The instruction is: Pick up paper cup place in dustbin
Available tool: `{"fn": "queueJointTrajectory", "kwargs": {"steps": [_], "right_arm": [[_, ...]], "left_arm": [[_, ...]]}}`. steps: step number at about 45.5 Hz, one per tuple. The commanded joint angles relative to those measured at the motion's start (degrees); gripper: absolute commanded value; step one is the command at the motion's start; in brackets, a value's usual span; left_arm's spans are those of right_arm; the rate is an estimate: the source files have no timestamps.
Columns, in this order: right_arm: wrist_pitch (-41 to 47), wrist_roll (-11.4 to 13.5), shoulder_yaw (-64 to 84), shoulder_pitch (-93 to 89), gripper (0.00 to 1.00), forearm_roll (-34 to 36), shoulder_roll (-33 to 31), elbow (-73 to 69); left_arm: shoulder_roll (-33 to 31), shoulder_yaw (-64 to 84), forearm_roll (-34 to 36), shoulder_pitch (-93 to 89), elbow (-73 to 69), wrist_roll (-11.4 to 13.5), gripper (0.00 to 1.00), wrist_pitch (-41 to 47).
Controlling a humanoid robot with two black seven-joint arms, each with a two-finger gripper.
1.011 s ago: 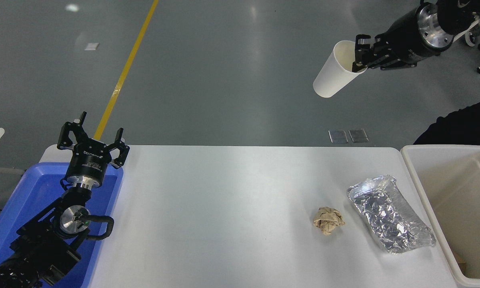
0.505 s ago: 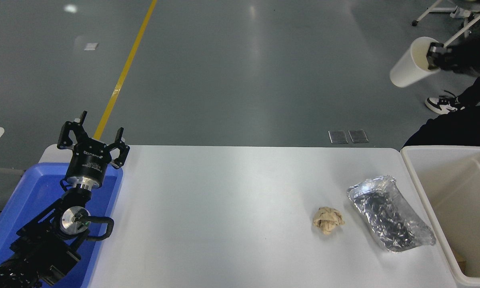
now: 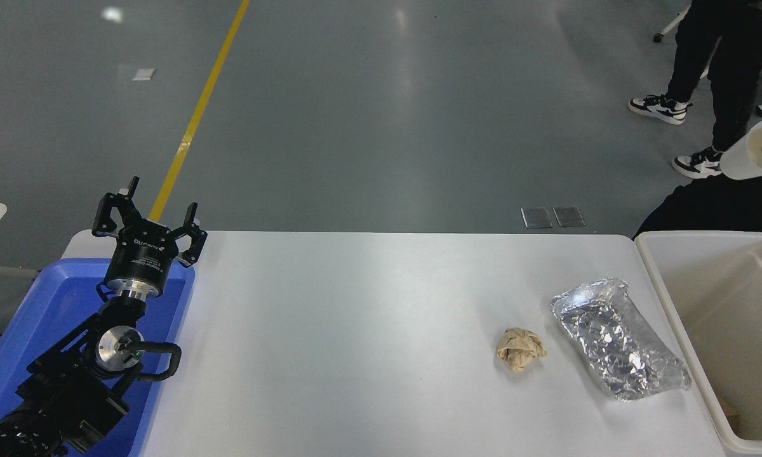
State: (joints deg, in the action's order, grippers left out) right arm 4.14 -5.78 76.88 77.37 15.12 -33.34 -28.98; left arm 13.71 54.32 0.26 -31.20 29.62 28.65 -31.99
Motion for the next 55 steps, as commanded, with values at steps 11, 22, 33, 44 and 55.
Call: {"fn": "queueJointTrajectory", "kwargs": {"steps": [11, 22, 33, 44, 55], "right_arm": [[-14.76, 0.33, -9.81, -19.97, 0.0, 13.0, 0.03, 1.64], [-19.69, 0.25, -20.36, -27.7, 0.0, 11.77, 1.61, 2.25], [-19.96, 0.25, -20.72, -34.29, 0.0, 11.86, 6.09, 8.58], [-20.04, 0.25, -22.39, -35.79, 0.0, 11.86, 6.97, 9.11], [-20.48, 0.25, -22.74, -35.27, 0.66, 12.12, 6.44, 9.29]], "left_arm": [[0.0, 0.0, 0.0, 0.0, 0.0, 0.0, 0.98, 0.0], [0.0, 0.0, 0.0, 0.0, 0.0, 0.0, 0.98, 0.0], [0.0, 0.0, 0.0, 0.0, 0.0, 0.09, 0.98, 0.0], [0.0, 0.0, 0.0, 0.09, 0.09, 0.09, 0.98, 0.0], [0.0, 0.0, 0.0, 0.0, 0.0, 0.09, 0.98, 0.0]]}}
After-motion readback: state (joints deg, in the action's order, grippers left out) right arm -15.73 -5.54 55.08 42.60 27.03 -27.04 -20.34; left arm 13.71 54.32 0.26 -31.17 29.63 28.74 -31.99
